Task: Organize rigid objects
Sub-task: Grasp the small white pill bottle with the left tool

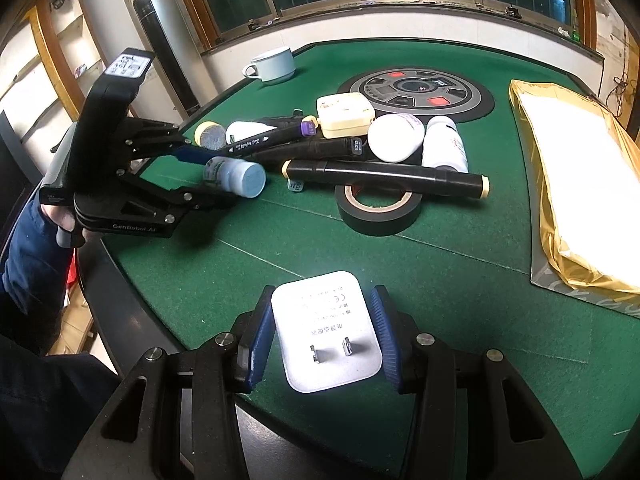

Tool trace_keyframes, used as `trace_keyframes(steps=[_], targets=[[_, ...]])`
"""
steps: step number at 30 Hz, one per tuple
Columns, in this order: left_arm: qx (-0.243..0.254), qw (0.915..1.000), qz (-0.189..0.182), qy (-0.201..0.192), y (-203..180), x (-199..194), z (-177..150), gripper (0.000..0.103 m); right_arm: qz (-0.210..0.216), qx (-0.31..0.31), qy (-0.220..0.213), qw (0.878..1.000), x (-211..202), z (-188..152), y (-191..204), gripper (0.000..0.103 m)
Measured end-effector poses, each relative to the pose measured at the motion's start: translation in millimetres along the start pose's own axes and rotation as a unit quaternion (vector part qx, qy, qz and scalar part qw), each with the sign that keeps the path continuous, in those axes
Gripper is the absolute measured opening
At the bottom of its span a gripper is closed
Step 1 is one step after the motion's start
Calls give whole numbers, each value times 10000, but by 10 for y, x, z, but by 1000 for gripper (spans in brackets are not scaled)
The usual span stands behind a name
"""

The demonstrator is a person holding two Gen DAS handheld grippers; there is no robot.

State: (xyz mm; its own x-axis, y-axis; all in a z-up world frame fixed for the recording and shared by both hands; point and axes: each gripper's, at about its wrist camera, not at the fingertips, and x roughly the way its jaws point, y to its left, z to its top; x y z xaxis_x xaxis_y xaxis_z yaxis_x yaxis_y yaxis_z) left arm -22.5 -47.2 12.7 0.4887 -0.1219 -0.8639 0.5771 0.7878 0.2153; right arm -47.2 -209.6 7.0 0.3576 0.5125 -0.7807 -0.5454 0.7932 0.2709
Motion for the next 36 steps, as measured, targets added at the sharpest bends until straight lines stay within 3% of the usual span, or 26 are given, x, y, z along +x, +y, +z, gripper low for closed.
trace_keyframes(steps=[4, 7, 13, 17, 21, 23, 26, 33, 36], targets=[[-105, 9999, -56, -27, -57, -44, -36, 47, 15, 9, 31, 10000, 10, -1, -14, 42], [-86, 9984, -535, 128, -118, -112, -77, 47, 26, 42, 47, 10000, 24, 3, -14, 42], [-104, 9989, -457, -30, -164, -283, -95, 47, 12, 17, 46, 10000, 21, 16, -15, 42], [-395, 9966, -705, 159, -82, -168, -17, 47, 19, 44, 49, 10000, 26, 17, -18, 42], [-329, 9973, -615, 247, -197, -26, 51, 47, 16, 42, 46, 10000, 26, 7, -21, 42], [-416, 9969, -658, 138, -218, -14, 68, 47, -1, 35, 39, 10000, 22, 3, -17, 42], [-548, 9967, -590, 50, -260, -30, 80, 34, -1, 51, 4, 10000, -1, 1, -24, 42], [-886, 9901, -1000, -425, -234, -243, 73, 32, -45, 77, -145, 9999, -92, 12, -18, 42], [-865, 9903, -966, -497, -253, -303, 121, 32, -64, 88, -250, 9996, -154, 35, -17, 42]])
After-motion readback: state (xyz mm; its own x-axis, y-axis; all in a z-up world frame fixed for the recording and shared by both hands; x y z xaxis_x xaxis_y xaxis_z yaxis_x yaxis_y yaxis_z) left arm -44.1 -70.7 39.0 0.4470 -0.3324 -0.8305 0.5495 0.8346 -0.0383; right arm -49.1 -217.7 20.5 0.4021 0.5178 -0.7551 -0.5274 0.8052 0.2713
